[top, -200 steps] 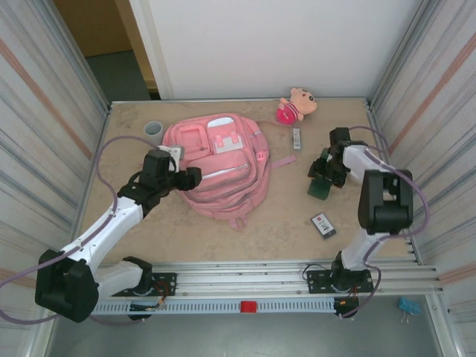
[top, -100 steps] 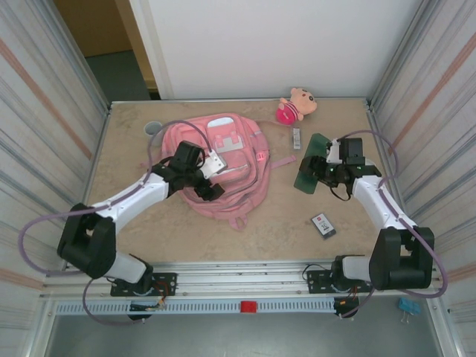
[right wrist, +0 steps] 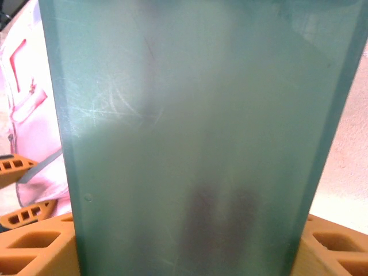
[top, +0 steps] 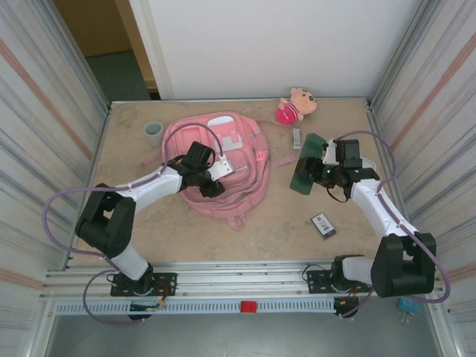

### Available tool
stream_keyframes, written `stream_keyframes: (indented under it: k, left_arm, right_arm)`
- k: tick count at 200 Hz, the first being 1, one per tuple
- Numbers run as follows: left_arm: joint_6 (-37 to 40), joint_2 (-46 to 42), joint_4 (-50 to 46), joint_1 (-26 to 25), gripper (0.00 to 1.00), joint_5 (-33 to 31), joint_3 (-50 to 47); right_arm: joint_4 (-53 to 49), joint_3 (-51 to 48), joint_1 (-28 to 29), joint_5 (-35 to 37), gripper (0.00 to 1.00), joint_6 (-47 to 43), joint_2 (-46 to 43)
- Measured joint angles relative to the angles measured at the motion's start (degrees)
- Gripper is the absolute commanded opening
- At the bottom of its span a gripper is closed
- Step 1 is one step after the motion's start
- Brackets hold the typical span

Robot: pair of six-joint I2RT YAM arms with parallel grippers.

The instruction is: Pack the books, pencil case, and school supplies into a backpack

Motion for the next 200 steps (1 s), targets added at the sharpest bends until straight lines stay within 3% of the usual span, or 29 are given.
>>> stream_keyframes:
  k: [13,29,63,89,140,163,200]
  left_arm:
    - [-0.17,-0.44,0.92,0.00,0.14,-0.61,0.00]
    - [-1.18,-2.32,0.63,-0.13,0.00,-0.17,-0.02]
    - [-6.71,-10.51,0.46,-2.27,0.00,-0.17,0.00]
    - [-15.28,-15.74,-0.28,-5.14,0.00,0.92,0.00]
    - [-27.74,-17.53,-1.84,-6.43,0.00,2.80,2.21]
    - [-29.86,-16.50,-2.84,-6.10,0.00,2.56,5.95]
    - [-33.00,-14.08,-3.72,-5.16,0.00,3.87,10.73]
  right_arm:
    - [0.00,-0.02,0.00,-0.02,0.64,0.15,-0.44]
    - [-0.02,-0.02,-0.02,-0.31,0.64,0.66,-1.14]
    - [-0.44,-0.02,-2.27,-3.48,0.64,2.29,-2.38]
    - [-1.31,-0.02,-4.15,-5.99,0.64,2.97,-2.89]
    - [-6.12,-0.02,-3.52,-11.47,0.64,4.66,-7.04]
    - [-6.40,-1.44,1.57,-13.07,0.65,8.44,-11.67]
    - [-0.26,-8.94,16.76,-12.22,0.65,20.00,-18.10]
